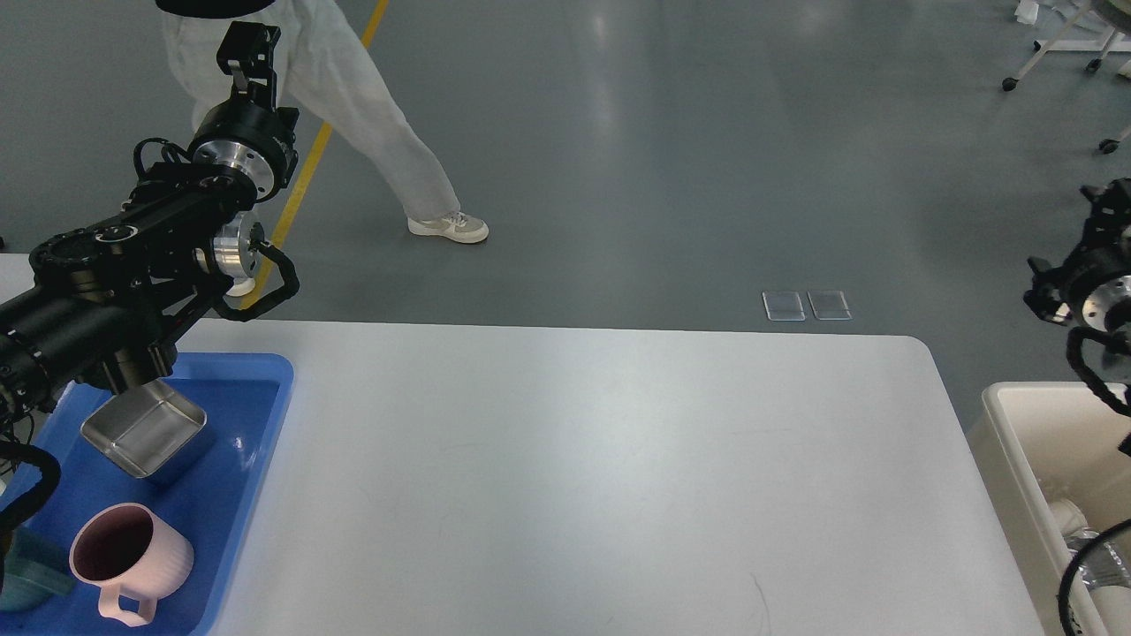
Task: Tidy desktop
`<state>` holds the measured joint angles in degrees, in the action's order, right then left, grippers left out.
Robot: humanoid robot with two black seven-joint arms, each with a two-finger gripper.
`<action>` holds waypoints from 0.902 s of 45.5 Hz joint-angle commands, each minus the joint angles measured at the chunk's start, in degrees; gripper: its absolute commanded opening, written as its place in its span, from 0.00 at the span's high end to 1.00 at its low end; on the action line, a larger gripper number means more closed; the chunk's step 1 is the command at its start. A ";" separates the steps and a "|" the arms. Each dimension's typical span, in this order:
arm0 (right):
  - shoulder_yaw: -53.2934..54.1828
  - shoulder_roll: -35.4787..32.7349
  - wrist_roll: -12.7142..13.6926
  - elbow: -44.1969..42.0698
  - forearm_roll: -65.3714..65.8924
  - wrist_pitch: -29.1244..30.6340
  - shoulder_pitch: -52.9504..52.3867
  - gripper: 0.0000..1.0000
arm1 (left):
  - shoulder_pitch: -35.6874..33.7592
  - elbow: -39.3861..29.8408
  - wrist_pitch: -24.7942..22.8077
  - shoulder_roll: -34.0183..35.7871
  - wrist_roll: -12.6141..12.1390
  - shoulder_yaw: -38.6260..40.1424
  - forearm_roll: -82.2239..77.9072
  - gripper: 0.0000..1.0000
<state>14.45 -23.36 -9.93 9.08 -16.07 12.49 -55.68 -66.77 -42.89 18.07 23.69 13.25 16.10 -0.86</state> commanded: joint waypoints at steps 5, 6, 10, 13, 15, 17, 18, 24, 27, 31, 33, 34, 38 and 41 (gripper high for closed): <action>1.89 5.08 -0.27 5.15 -0.01 4.56 -1.89 0.00 | 0.33 0.08 -1.46 0.12 0.02 0.86 3.41 0.05; 2.07 5.08 -0.35 6.46 -0.01 5.00 -1.98 0.00 | 0.33 0.08 -1.37 0.12 0.02 0.86 3.50 0.05; 2.86 4.38 -0.62 12.70 0.08 6.23 -1.98 0.00 | 0.41 0.08 -1.46 0.21 0.02 0.86 3.59 0.05; 2.86 4.29 -0.79 16.22 0.34 6.41 -2.06 0.00 | 0.50 0.08 -1.46 0.30 0.20 0.86 3.68 0.05; 2.86 4.29 -0.88 18.24 0.51 6.50 -2.15 0.00 | 0.41 0.08 -1.46 0.30 0.37 0.86 3.68 0.05; 2.86 4.38 -1.15 19.57 0.78 6.41 -2.41 0.00 | 0.41 0.08 -1.46 0.30 0.37 0.86 3.68 0.05; 2.95 4.47 -1.32 20.01 0.87 6.41 -2.59 0.00 | 0.41 0.08 -1.46 0.30 0.37 0.86 3.68 0.05; 2.86 7.10 -2.55 20.37 2.71 4.13 -4.17 0.00 | 0.24 0.17 -1.46 0.04 0.37 0.86 3.68 0.05; 2.86 8.42 -2.90 20.19 3.76 1.85 -4.87 0.00 | 0.15 0.17 -1.46 -0.14 0.37 0.86 3.76 0.05; 2.86 10.26 -2.99 20.10 4.91 -0.09 -5.58 0.00 | -0.03 0.17 -1.46 -0.32 0.72 0.95 4.46 0.05; 2.95 10.88 -2.99 20.10 4.91 -0.18 -5.67 0.00 | -0.03 0.17 -1.46 -0.32 1.16 0.86 5.08 0.05; 2.95 11.06 -2.99 20.10 4.91 -0.18 -5.75 0.00 | 0.06 0.17 -1.46 -0.40 1.51 0.86 5.43 0.05; 3.39 12.29 -2.99 19.31 4.91 -1.32 -5.93 0.00 | 0.15 0.17 -2.07 -0.40 3.27 0.86 5.78 0.05; 5.14 12.47 -2.90 19.48 4.74 -1.50 -5.93 0.00 | 0.24 0.17 -3.91 -0.40 4.41 0.86 5.87 0.05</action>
<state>17.57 -11.75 -12.91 28.79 -11.19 11.68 -61.47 -66.75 -42.71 16.31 23.32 15.70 17.02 4.71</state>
